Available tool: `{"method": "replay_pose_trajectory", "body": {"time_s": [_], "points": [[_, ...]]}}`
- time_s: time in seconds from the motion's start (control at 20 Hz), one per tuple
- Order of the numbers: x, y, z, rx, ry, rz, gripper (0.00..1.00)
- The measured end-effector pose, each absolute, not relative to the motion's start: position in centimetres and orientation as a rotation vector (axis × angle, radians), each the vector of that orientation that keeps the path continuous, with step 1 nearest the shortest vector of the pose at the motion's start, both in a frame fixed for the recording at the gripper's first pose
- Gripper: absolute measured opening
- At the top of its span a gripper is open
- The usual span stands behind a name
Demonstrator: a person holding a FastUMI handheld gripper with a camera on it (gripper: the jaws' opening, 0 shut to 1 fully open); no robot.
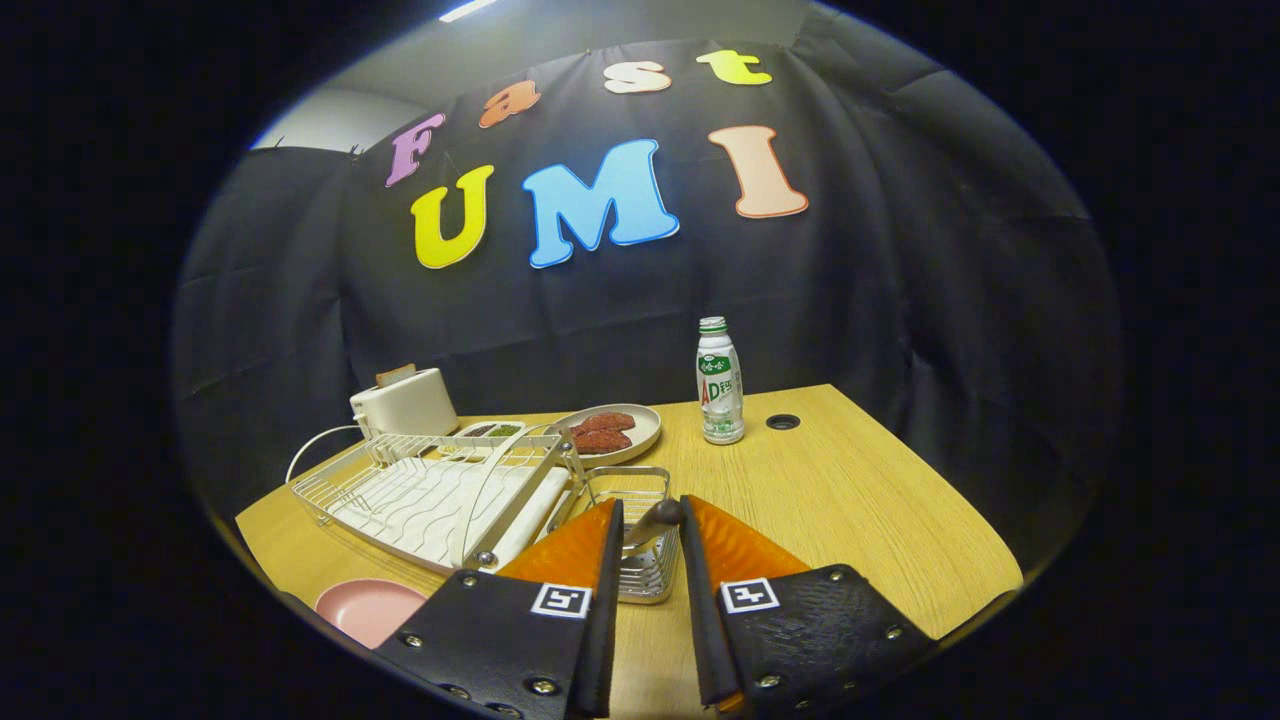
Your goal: Take the plate from the dish rack, then take the spoon from the basket and place it into the plate.
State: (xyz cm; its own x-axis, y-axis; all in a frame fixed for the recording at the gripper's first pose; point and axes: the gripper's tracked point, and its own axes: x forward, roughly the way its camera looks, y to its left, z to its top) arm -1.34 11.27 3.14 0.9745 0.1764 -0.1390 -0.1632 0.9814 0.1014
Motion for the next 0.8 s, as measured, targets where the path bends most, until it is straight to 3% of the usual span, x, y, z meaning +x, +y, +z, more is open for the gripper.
{"method": "replay_pose_trajectory", "body": {"time_s": [0.2,0.3,0.45,0.5,0.7,0.75,0.8], "points": [[0.1,10.8,4.1,0.109,0.094,0.120,0.33],[1.3,11.2,4.4,0.127,0.086,0.119,0.22],[0.9,12.3,4.2,0.141,0.111,0.111,0.18],[0.8,12.7,3.9,0.151,0.144,0.123,0.12],[0.9,13.2,4.1,0.114,0.174,0.114,0.11],[1.0,13.4,3.9,0.111,0.196,0.114,0.05],[0.8,13.6,4.3,0.113,0.193,0.113,0.05]]}}
